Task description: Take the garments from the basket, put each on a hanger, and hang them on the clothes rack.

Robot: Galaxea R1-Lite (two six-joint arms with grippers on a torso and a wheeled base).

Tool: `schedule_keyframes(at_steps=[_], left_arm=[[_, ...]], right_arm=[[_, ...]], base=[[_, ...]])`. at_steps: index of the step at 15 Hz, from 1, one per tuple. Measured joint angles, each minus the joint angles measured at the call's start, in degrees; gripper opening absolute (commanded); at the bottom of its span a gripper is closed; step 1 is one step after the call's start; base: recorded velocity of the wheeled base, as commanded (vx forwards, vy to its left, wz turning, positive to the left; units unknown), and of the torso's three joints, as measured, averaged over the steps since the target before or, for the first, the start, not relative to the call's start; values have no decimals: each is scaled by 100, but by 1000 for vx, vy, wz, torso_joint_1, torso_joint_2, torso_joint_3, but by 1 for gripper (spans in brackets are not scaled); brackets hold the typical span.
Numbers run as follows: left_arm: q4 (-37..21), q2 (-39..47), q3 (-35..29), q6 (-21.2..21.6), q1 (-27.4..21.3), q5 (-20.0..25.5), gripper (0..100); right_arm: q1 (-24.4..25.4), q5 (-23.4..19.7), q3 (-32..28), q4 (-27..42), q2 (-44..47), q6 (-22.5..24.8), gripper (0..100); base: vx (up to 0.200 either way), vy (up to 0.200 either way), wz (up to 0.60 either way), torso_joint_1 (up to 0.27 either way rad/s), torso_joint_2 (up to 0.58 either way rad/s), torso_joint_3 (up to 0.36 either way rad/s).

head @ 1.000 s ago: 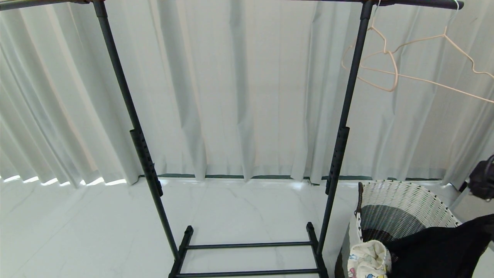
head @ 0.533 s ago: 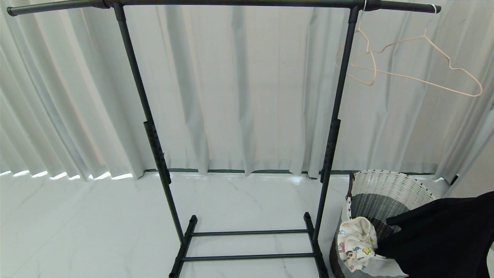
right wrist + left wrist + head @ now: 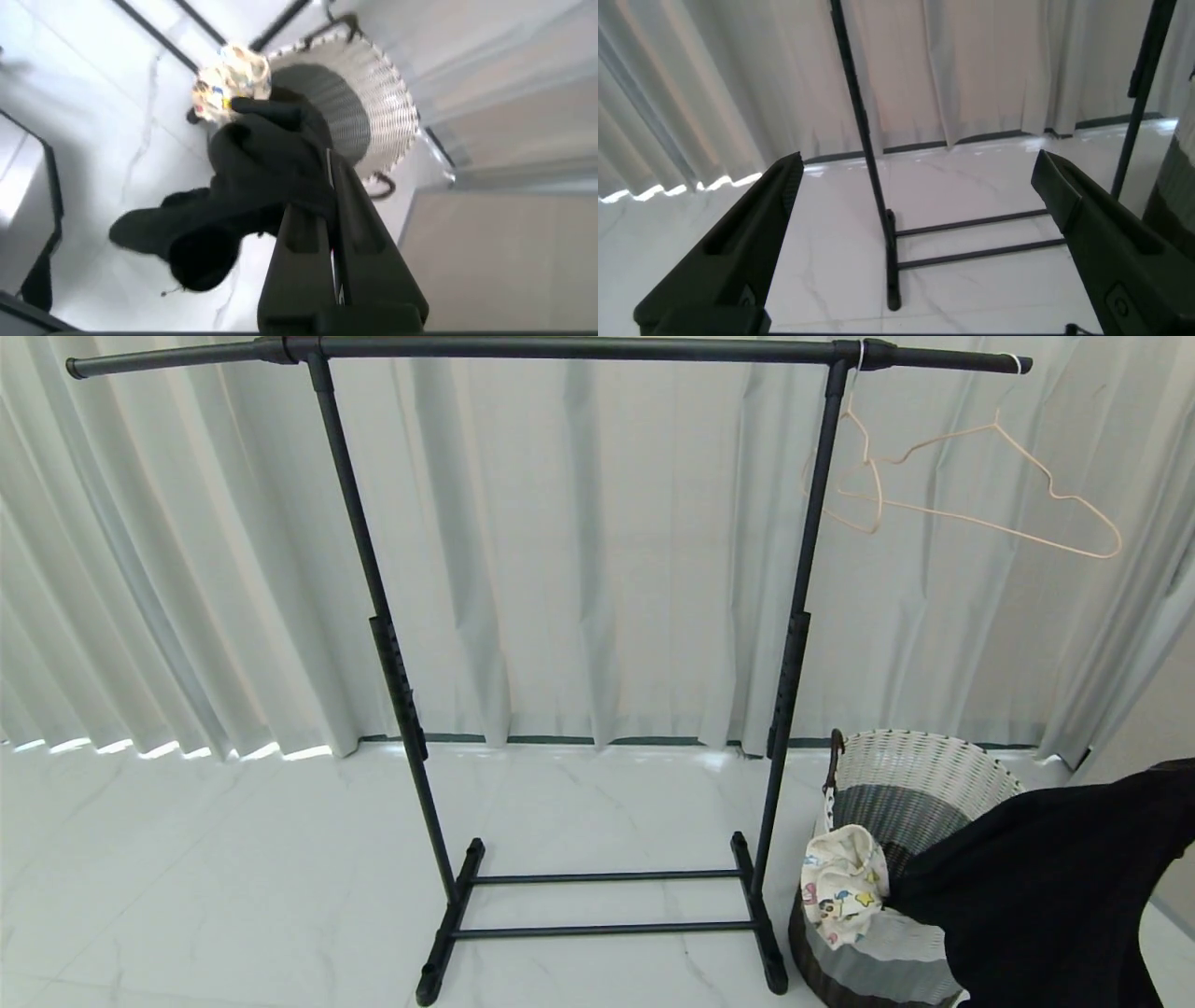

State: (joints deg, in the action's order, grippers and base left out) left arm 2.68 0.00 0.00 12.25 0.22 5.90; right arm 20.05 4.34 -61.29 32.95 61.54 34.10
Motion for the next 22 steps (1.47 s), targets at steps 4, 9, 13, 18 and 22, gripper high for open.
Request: schedule_keyframes(at_steps=[4, 9, 13, 18, 22], left_arm=[[5, 13, -11, 266, -15, 573, 100], [130, 1436, -1498, -824, -22, 758, 100], [377, 3660, -3043, -1009, -798, 775, 100], [1313, 6444, -4007, -1125, -2839, 140, 100], [1598, 7801, -4136, -1813, -4807, -372, 100]], right_arm=[[1062, -10, -221, -2, 384, -547, 0], [2153, -10, -478, -20, 913, -1300, 0], [2325, -35, -714, -148, 1310, -1393, 0], [2344, -178, -1053, -488, 1829, -1574, 0], [2388, -167, -1156, -802, 2098, -1565, 0]], base=[[0, 0, 0, 0, 0, 0], [0, 0, 0, 0, 0, 0], [0, 0, 0, 0, 0, 0], [0, 0, 0, 0, 0, 0], [0, 0, 0, 0, 0, 0]])
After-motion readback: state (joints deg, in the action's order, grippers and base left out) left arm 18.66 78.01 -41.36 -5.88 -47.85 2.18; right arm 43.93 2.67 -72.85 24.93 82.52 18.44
